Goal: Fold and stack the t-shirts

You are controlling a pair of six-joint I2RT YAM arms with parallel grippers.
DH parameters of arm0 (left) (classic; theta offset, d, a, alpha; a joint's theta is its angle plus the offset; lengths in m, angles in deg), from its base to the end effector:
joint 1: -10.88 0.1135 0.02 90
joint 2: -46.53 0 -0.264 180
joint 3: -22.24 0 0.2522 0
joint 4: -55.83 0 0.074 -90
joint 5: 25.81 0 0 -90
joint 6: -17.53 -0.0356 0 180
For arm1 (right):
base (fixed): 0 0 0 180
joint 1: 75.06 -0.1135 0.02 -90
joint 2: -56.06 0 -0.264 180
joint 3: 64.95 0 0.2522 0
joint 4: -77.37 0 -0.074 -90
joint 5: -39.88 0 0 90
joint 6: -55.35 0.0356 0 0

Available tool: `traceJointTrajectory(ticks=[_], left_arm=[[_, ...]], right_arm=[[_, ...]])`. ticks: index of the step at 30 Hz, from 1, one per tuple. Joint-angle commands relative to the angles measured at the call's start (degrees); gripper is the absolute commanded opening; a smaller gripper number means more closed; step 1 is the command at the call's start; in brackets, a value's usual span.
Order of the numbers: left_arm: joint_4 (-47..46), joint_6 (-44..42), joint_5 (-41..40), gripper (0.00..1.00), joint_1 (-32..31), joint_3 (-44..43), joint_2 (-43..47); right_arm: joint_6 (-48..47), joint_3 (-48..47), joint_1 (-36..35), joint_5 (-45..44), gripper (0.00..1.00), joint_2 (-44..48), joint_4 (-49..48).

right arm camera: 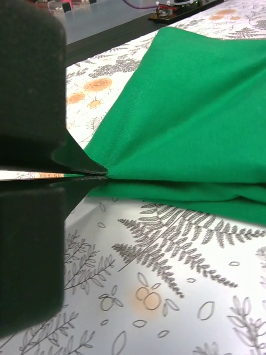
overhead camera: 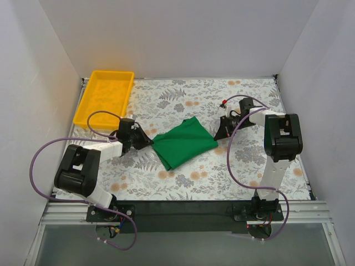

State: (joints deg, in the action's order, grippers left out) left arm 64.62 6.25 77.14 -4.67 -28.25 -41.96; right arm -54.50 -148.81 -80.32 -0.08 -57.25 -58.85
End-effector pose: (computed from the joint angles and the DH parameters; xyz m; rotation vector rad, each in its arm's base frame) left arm 0.2736 -0.0844 0.1429 -1.2729 2.2952 -0.9635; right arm 0.3680 0.0613 0.1392 -0.7191 2.4292 1.1228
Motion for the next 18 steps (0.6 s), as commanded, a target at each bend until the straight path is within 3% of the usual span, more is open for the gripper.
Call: traceJointTrajectory(ticks=[1, 5, 6, 7, 8, 10, 11, 13, 16, 18], left_arm=[[-0.83, 0.56, -1.61, 0.00, 1.40, 0.96, 1.92], [-1.44, -0.14, -0.30, 0.01, 1.66, -0.53, 0.95], [-1.70, -0.67, 0.92, 0.07, 1.75, -1.41, 0.77], [-1.79, -0.93, 1.55, 0.16, 1.67, -2.02, 0.86], [-2.32, -1.28, 2.33, 0.32, 1.75, -2.38, 1.12], [-3.02, -1.99, 3.92, 0.50, 1.66, -3.08, 3.31], [-3.63, -2.69, 4.10, 0.58, 1.66, -3.08, 4.37], [-3.55, -3.83, 3.40, 0.64, 1.66, -3.17, 8.23], [-1.80, -5.76, 1.47, 0.65, 1.66, -2.91, 14.20], [0.31, -6.91, 0.59, 0.65, 1.75, -2.12, 19.20]], right_arm=[[-0.36, 1.20, 1.21, -1.18, 0.01, 1.34, 0.74], [-1.32, 1.46, 1.21, -0.12, 0.01, 2.31, 0.74], [-2.11, 1.46, 1.21, 0.58, 0.04, 2.49, 0.92], [-2.55, 1.38, 1.21, 1.89, 0.18, 2.75, 1.18], [-2.99, 0.94, 1.21, 2.34, 0.30, 3.10, 1.53], [-4.31, 0.06, 1.21, 2.87, 0.50, 3.45, 2.32], [-4.57, -0.64, 1.13, 2.87, 0.55, 3.72, 2.32], [-4.58, -1.52, 1.13, 2.52, 0.66, 3.54, 2.41], [-4.14, -4.68, 0.78, 1.91, 0.77, 1.62, 2.94], [-3.61, -8.27, -0.19, 1.38, 0.78, -1.37, 3.29]])
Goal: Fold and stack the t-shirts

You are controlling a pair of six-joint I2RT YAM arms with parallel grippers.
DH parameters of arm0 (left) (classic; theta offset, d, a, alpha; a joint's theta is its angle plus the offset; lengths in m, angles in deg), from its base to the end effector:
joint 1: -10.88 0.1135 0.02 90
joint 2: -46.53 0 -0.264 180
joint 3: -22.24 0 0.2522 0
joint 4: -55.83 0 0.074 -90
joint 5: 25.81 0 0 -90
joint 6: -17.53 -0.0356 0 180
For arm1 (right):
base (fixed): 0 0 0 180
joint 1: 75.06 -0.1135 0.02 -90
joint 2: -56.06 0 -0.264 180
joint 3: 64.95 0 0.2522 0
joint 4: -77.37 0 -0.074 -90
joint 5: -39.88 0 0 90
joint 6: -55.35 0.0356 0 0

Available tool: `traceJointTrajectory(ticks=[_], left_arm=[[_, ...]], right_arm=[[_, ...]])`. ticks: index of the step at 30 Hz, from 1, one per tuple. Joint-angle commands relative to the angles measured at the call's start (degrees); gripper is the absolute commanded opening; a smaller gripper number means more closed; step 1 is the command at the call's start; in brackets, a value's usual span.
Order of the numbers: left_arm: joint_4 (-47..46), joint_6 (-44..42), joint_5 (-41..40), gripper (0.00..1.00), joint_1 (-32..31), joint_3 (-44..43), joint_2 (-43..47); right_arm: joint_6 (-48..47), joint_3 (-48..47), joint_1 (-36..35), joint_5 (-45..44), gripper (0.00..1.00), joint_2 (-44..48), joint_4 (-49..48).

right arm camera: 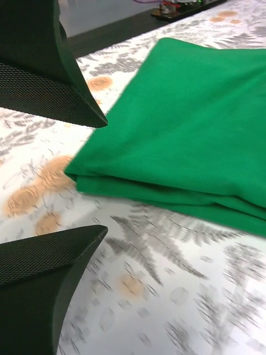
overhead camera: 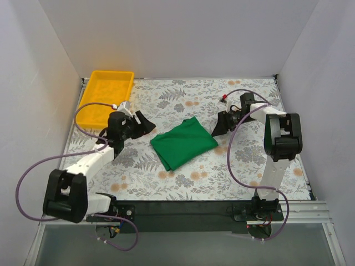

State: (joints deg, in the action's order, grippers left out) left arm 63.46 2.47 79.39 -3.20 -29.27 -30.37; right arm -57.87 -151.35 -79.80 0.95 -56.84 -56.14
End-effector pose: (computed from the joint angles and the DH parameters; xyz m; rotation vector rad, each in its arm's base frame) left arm 0.2682 -0.0769 0.2034 -1.0502 2.1260 -1.1248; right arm 0.3730 0.0587 0.1520 -0.7755 2.3774 1.1163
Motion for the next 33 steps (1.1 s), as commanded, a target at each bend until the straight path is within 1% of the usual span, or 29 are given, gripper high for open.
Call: traceJointTrajectory(ticks=[1, 2, 3, 5, 6, 9, 10, 12, 13, 16, 19, 20, 22, 23, 24, 28, 32, 33], left_arm=[[2.26, -3.13, -1.75, 0.65, 0.29, -0.39, 9.30], [3.66, -3.13, -1.15, 0.65, 0.29, 1.09, 10.97], [4.45, -2.69, -0.27, 0.65, 0.37, 2.06, 14.38], [7.78, -2.17, 1.31, 0.65, 0.46, 4.52, 17.56], [8.84, -1.55, 2.02, 0.65, 0.46, 5.23, 21.06], [12.45, -0.50, 3.51, 0.65, 0.46, 7.87, 28.54], [13.24, -0.32, 3.78, 0.65, 0.46, 8.40, 30.22], [15.88, 0.12, 4.04, 0.65, 0.55, 8.84, 34.34], [16.76, 0.56, 4.31, 0.65, 0.55, 8.84, 35.41], [18.70, 1.09, 4.48, 0.65, 0.55, 8.84, 38.31], [19.58, 1.44, 4.66, 0.65, 0.55, 8.75, 39.28], [19.67, 1.44, 4.84, 0.65, 0.55, 8.75, 39.29], [19.75, 1.35, 5.01, 0.65, 0.55, 8.84, 39.29], [19.84, 1.27, 5.19, 0.65, 0.55, 8.75, 39.20], [19.75, 1.26, 5.28, 0.65, 0.55, 8.67, 39.29], [19.58, 1.26, 5.72, 0.64, 0.64, 8.75, 38.76], [18.70, 1.44, 6.59, 0.65, 0.55, 9.37, 37.97], [18.61, 1.44, 6.77, 0.64, 0.55, 9.37, 37.71]], right_arm=[[0.10, -7.06, -1.24, 0.26, 0.78, -2.93, 1.80], [0.46, -8.21, -2.29, 0.26, 0.78, -5.37, 2.16], [0.72, -10.31, -2.91, 0.09, 0.78, -6.36, 2.34], [1.51, -11.64, -5.27, -1.49, 0.76, -8.46, 2.51], [1.86, -12.08, -6.07, -2.28, 0.75, -9.08, 2.60], [2.57, -12.53, -8.88, -3.87, 0.65, -10.32, 2.51], [2.66, -12.09, -9.41, -4.74, 0.57, -10.32, 2.43], [2.92, -11.74, -10.21, -5.36, 0.47, -10.41, 2.34], [3.01, -11.65, -10.12, -6.76, 0.31, -10.23, 2.25], [3.62, -11.38, -8.55, -9.57, 0.02, -8.74, 2.07], [3.45, -11.82, -4.07, -11.86, 0.01, -6.99, 2.07], [3.10, -12.00, -0.92, -12.39, 0.01, -6.20, 2.07], [2.05, -12.79, 2.52, -14.40, 0.01, -5.58, 2.42], [0.82, -13.48, 6.54, -15.11, 0.01, -5.23, 2.43], [0.03, -14.01, 8.32, -16.25, 0.01, -5.05, 2.77], [-4.98, -18.58, 17.45, -23.88, 0.01, -5.75, 4.62], [-8.50, -24.99, 21.59, -30.93, 0.02, -8.20, 5.50], [-9.72, -26.40, 22.04, -32.51, 0.07, -8.65, 5.41]])
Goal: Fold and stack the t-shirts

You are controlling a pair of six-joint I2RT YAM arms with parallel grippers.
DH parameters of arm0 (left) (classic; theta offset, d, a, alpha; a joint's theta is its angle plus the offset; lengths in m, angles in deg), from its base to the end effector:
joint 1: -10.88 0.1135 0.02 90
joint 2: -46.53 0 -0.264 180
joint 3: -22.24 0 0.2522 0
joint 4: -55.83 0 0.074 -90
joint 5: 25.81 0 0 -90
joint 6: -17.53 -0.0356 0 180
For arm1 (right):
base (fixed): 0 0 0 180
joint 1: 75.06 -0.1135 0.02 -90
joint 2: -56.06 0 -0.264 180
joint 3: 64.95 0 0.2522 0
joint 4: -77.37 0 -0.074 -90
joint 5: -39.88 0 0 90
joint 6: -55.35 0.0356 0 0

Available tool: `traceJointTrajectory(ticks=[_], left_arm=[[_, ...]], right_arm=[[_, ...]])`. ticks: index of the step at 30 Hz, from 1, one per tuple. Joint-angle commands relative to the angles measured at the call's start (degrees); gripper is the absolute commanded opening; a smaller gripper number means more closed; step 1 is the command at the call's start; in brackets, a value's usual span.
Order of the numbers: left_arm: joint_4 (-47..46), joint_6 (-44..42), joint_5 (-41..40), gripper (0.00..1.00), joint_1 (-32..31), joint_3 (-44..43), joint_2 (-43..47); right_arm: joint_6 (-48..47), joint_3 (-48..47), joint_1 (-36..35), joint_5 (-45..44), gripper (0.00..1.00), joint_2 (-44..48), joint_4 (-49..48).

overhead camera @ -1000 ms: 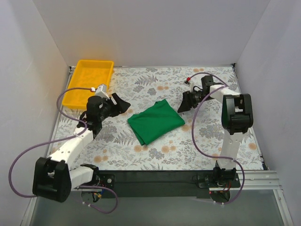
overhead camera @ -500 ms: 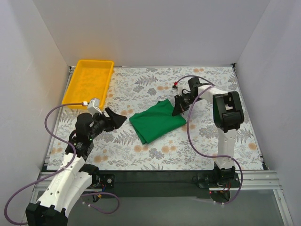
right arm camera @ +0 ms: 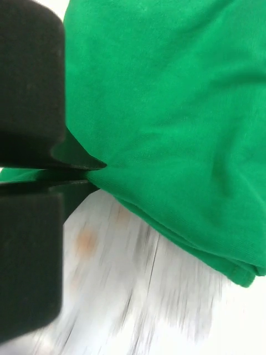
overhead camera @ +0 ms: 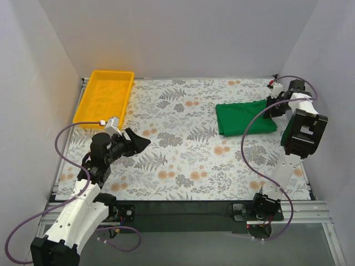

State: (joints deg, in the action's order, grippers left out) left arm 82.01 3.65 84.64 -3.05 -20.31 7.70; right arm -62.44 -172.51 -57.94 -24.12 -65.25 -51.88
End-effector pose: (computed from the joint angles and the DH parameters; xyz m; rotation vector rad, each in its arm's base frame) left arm 0.1574 -0.0518 0.2544 -0.9052 2.0126 -1.3157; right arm 0.4326 -0.1169 0.1834 -0.3690 2.5215 0.3230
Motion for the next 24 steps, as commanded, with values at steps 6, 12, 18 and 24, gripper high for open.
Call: traceJointTrajectory(ticks=[6, 12, 18, 24], left_arm=[[0.14, -1.23, 0.21, 0.64, 0.40, -1.08, -0.99], [0.49, -3.25, -0.85, 0.65, 0.40, -2.93, -2.48], [3.21, -5.19, -8.92, 0.85, 0.40, -6.00, -3.27], [8.23, -6.42, -18.87, 0.98, 4.08, -8.73, -5.11]], right_arm=[[-8.24, -8.95, 0.80, -15.01, 0.54, 1.95, 0.80], [-8.51, 1.66, 0.72, -13.62, 0.61, 12.14, -3.07], [-15.80, 23.86, -0.86, 5.54, 0.72, 29.62, -3.15], [-5.55, 43.50, 1.06, -2.43, 0.98, 57.73, -21.83]])
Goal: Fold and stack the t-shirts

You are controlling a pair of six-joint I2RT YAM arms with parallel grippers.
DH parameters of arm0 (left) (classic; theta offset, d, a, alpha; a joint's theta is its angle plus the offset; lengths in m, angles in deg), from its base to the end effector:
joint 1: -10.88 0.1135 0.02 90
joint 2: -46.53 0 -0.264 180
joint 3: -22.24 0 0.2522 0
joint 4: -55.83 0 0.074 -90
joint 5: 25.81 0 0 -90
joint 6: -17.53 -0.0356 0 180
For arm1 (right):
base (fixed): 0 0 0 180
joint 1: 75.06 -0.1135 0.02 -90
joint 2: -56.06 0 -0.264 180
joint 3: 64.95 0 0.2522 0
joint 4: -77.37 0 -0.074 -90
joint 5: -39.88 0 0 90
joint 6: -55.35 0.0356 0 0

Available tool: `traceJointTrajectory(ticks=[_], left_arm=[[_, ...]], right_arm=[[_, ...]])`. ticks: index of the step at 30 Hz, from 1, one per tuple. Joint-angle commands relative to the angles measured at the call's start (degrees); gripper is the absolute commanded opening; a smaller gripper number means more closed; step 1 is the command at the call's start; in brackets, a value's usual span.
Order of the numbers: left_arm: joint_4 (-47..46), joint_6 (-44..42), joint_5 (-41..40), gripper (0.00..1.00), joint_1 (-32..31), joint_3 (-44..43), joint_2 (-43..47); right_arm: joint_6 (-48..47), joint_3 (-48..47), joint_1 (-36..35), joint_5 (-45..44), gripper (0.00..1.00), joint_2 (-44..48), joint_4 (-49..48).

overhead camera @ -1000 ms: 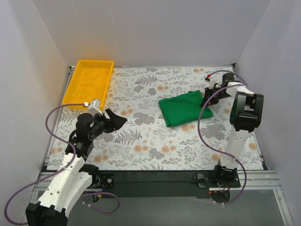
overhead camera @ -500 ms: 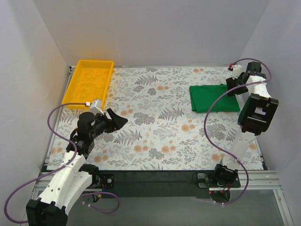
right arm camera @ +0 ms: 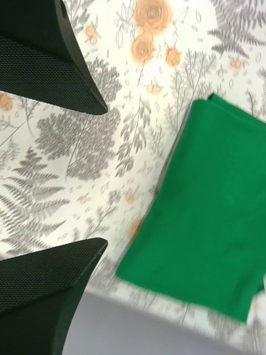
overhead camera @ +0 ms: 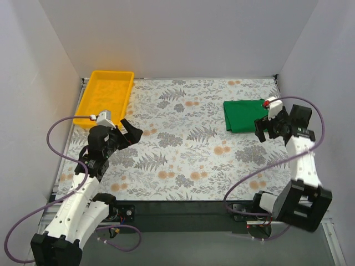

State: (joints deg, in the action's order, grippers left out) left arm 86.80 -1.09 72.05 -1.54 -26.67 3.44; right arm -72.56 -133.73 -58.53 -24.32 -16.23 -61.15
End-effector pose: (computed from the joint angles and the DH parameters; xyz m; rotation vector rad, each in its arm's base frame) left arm 0.1718 -0.0428 0.2730 -0.9861 1.9369 -1.0322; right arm 0.2598 -0.0609 0.2746 -0.6274 2.1722 0.0319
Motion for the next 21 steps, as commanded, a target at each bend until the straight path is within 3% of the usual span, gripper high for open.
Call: traceJointTrajectory(ticks=[1, 4, 7, 10, 14, 21], left_arm=[[3.53, -1.85, -5.06, 0.98, 3.89, -2.63, -2.16], [2.57, -4.73, -2.40, 0.98, 8.20, -3.43, -4.19], [2.48, -7.73, -5.21, 0.98, 8.29, -3.52, -5.34], [1.51, -9.41, -3.39, 0.98, 8.29, -2.12, -2.63], [0.81, -10.11, -1.27, 0.98, 8.29, 0.17, 0.63], [0.37, -9.68, -1.35, 0.98, 8.29, 0.53, 1.43]], right_arm=[[7.30, 8.41, 2.79, -5.99, 0.98, 15.27, -15.22], [18.46, 12.21, 3.50, -16.55, 0.98, 24.70, -20.78], [23.82, 13.10, 3.59, -15.69, 0.98, 28.42, -17.03], [30.07, 13.63, 3.59, -20.41, 0.98, 29.40, -14.12], [30.44, 13.10, 3.68, -25.36, 0.98, 27.38, -13.14], [32.90, 10.03, 3.59, -24.40, 0.98, 22.55, -13.75]])
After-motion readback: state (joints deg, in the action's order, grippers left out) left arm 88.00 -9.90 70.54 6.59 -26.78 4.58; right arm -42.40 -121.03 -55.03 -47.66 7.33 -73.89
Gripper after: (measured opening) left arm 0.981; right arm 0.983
